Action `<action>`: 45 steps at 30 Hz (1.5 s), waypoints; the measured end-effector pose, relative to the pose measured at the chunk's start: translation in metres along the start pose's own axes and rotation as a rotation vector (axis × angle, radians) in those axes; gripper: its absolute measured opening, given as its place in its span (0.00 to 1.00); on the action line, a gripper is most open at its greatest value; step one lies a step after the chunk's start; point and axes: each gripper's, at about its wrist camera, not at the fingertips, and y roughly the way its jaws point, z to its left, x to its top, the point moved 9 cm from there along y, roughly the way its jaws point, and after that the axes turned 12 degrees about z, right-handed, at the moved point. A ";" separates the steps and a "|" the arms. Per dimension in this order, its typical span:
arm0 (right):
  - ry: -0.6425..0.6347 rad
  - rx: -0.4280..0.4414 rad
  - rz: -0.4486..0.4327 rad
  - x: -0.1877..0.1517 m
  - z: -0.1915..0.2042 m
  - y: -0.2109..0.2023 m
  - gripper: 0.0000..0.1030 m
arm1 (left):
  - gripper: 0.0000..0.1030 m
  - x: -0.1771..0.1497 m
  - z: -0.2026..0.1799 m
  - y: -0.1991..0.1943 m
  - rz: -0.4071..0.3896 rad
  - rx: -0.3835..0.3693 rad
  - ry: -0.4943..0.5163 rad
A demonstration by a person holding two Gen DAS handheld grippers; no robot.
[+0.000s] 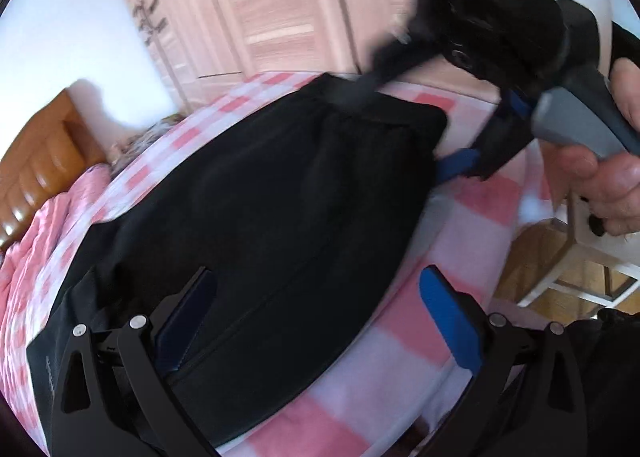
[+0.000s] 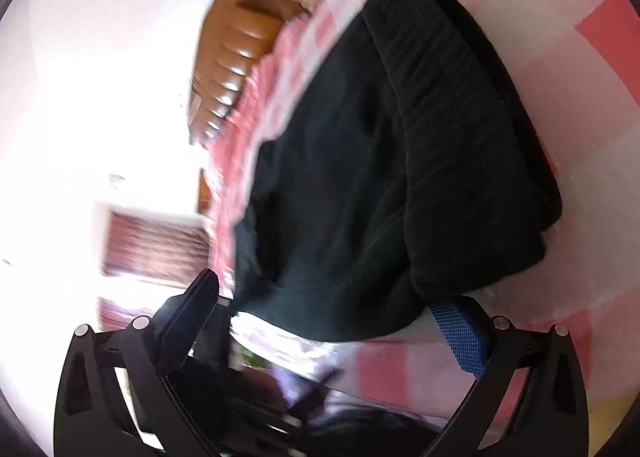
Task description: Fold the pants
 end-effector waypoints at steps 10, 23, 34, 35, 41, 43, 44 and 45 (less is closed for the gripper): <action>-0.062 0.071 -0.020 0.006 0.039 -0.012 0.96 | 0.98 0.044 -0.019 0.041 0.071 0.029 0.062; 0.048 0.044 -0.144 -0.008 -0.003 -0.033 0.96 | 0.31 0.059 0.022 0.044 0.065 -0.043 -0.120; -0.015 -0.013 -0.222 0.022 0.018 0.012 0.96 | 0.79 0.001 0.031 -0.016 0.059 -0.193 -0.144; -0.033 -0.042 -0.234 0.021 0.019 0.015 0.96 | 0.79 -0.009 0.045 -0.025 0.055 -0.201 -0.189; -0.164 -0.332 -0.404 0.020 0.015 0.034 0.64 | 0.85 -0.018 0.129 -0.055 -0.014 -0.087 -0.395; -0.177 -0.361 -0.458 0.020 0.011 0.029 0.43 | 0.92 -0.006 0.145 -0.059 -0.033 -0.117 -0.433; -0.205 -0.383 -0.475 0.019 0.016 0.027 0.39 | 0.94 0.005 0.153 -0.058 -0.038 -0.142 -0.443; -0.256 -0.430 -0.492 0.018 0.023 0.025 0.38 | 0.94 0.020 0.159 -0.058 -0.043 -0.182 -0.452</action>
